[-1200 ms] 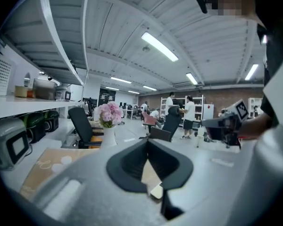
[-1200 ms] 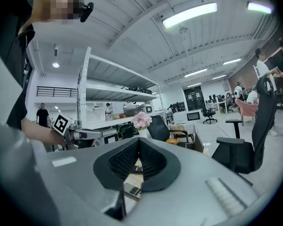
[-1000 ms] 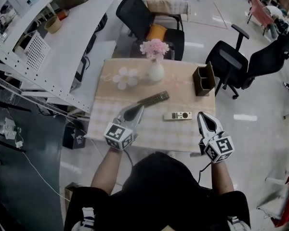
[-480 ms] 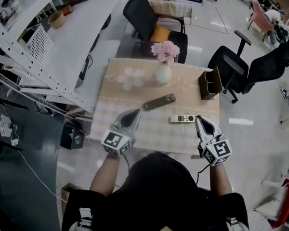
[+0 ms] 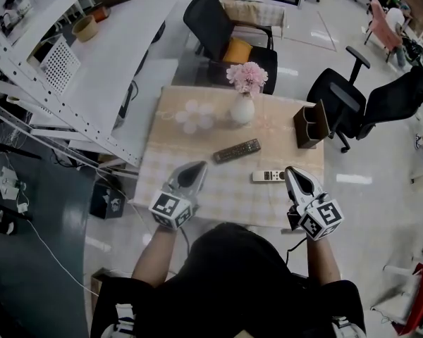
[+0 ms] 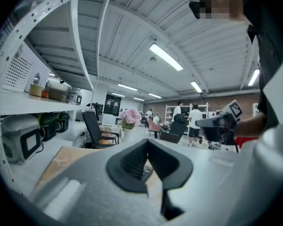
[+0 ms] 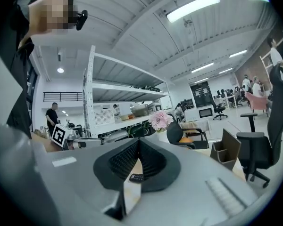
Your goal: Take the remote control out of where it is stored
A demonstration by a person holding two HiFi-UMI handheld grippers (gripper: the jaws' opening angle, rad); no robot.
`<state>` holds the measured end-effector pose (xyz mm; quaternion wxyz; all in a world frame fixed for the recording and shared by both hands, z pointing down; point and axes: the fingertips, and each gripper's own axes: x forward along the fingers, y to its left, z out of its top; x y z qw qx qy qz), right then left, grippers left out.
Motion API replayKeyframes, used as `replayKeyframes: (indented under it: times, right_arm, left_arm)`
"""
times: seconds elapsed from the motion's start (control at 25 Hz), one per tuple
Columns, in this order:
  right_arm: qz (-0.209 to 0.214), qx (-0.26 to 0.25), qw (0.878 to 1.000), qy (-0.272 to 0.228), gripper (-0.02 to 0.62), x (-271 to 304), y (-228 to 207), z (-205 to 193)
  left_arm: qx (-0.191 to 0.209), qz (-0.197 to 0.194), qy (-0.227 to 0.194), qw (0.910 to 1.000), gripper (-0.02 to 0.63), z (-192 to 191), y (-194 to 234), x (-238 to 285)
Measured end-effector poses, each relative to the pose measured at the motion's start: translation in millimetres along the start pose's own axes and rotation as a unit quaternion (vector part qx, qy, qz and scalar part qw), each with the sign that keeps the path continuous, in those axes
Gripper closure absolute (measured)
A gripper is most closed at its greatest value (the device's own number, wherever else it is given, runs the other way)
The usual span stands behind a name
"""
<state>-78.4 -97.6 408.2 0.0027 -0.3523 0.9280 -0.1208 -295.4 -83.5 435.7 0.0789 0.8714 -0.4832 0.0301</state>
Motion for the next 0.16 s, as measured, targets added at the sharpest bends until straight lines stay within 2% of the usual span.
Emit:
replayKeyframes:
  times: [0.16]
  right_arm:
    - [-0.002, 0.013, 1.0, -0.003, 0.591, -0.6, -4.0, 3.5]
  left_arm:
    - [0.003, 0.005, -0.016, 0.9998, 0.603, 2.3, -1.4, 1.2]
